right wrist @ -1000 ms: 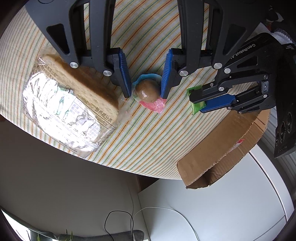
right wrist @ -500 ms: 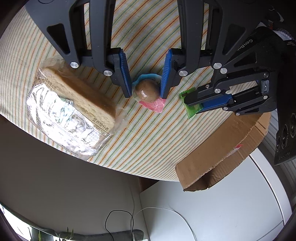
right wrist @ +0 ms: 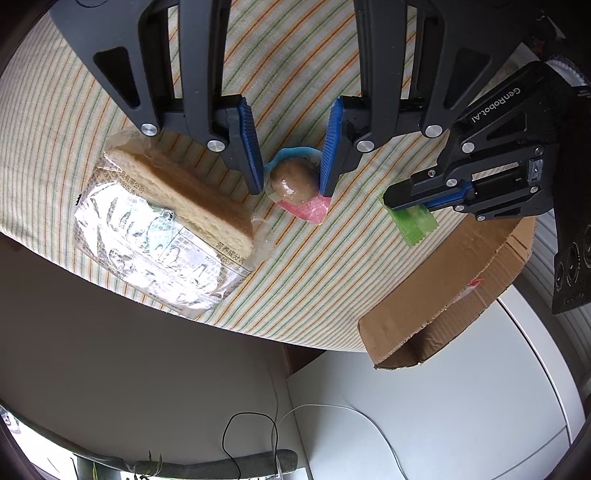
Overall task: Organize snacks
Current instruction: 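Grasp the green wrapped candy with left tool while right tool grasps pink-wrapped round candy, then carry the green candy and pink round candy over the box with both tools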
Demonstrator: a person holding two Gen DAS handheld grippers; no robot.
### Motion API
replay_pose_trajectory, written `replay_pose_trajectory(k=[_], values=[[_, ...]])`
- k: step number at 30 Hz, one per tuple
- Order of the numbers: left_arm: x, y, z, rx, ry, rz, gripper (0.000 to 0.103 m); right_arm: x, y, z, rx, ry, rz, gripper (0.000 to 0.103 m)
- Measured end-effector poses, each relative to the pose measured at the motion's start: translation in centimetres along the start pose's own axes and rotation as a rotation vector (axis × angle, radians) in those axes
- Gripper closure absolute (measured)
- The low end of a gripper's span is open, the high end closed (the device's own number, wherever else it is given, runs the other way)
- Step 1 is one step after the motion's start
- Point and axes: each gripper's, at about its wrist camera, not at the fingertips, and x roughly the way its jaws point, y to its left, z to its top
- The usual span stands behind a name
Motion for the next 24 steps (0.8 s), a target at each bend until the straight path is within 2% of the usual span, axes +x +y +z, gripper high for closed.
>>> replay_pose_trajectory(k=[7,15,24], values=[[-3.0,0.6,0.2,-0.008,-0.053,-0.012,0.099,-1.8,1.7,0.6,-0.021,-0.032,-0.007,0.07],[-6.8,3.3,0.0,-0.033,-0.115,-0.005,0.099,-3.4,4.6,1.9,-0.042,-0.06,-0.009,0.07],[-9.9,7.1,-0.3,-0.09,-0.175,0.025,0.099,-2.7,9.4,4.0,-0.089,-0.066,0.013,0.07]])
